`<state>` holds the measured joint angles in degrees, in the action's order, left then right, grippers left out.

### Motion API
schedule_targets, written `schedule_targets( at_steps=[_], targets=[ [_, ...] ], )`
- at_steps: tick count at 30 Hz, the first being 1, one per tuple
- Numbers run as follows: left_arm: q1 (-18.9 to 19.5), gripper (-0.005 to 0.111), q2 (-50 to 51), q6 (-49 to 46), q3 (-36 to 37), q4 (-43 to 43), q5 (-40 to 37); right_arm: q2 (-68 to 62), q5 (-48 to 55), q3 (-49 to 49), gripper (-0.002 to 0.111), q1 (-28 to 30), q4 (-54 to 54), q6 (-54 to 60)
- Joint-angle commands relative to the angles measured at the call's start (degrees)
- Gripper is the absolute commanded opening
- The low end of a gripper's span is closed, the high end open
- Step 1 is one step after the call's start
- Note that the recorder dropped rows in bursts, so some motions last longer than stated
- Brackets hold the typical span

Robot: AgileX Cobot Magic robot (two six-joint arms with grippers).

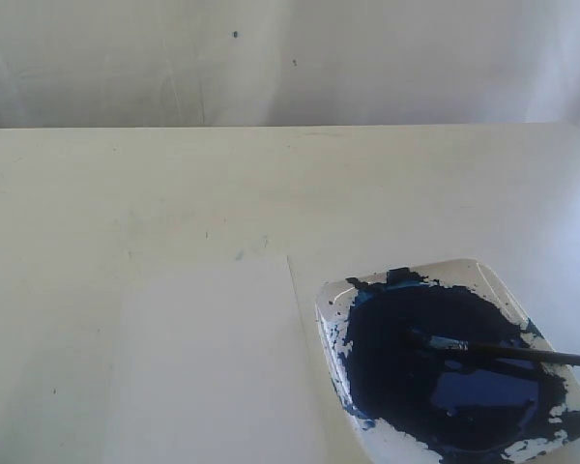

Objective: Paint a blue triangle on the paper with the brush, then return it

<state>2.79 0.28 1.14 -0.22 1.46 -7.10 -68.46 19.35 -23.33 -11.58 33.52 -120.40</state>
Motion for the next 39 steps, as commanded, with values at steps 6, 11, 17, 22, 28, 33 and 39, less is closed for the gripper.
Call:
schedule_targets(
  at_steps=[6, 11, 17, 22, 28, 33, 39],
  targets=[
    [-0.26, 0.000, -0.28, 0.21, 0.22, -0.31, 0.09, -3.10, -2.87, -0.05, 0.042, 0.34, 0.33, -0.22],
    [-0.26, 0.000, -0.28, 0.21, 0.22, -0.31, 0.09, -3.59, -3.20, -0.05, 0.042, 1.82, 0.70, -0.22],
    [-0.26, 0.000, -0.28, 0.21, 0.22, -0.31, 0.09, -3.81, -3.20, -0.05, 0.042, 2.47, 0.96, -0.22],
    [-0.26, 0.000, -0.28, 0.21, 0.22, -0.31, 0.09, -4.05, -4.46, -0.05, 0.042, 2.47, 0.96, -0.22],
    [-0.26, 0.000, -0.28, 0.21, 0.22, -0.31, 0.09, -6.26, -4.86, -0.05, 0.042, 2.47, 0.96, -0.22],
    [-0.26, 0.000, -0.28, 0.21, 0.22, -0.31, 0.09, -8.25, -6.44, -0.05, 0.042, 2.47, 0.96, -0.22],
    [-0.26, 0.000, -0.28, 0.21, 0.22, -0.31, 0.09, -10.81, -7.39, -0.05, 0.038, 2.80, 0.96, -0.22]
  ],
)
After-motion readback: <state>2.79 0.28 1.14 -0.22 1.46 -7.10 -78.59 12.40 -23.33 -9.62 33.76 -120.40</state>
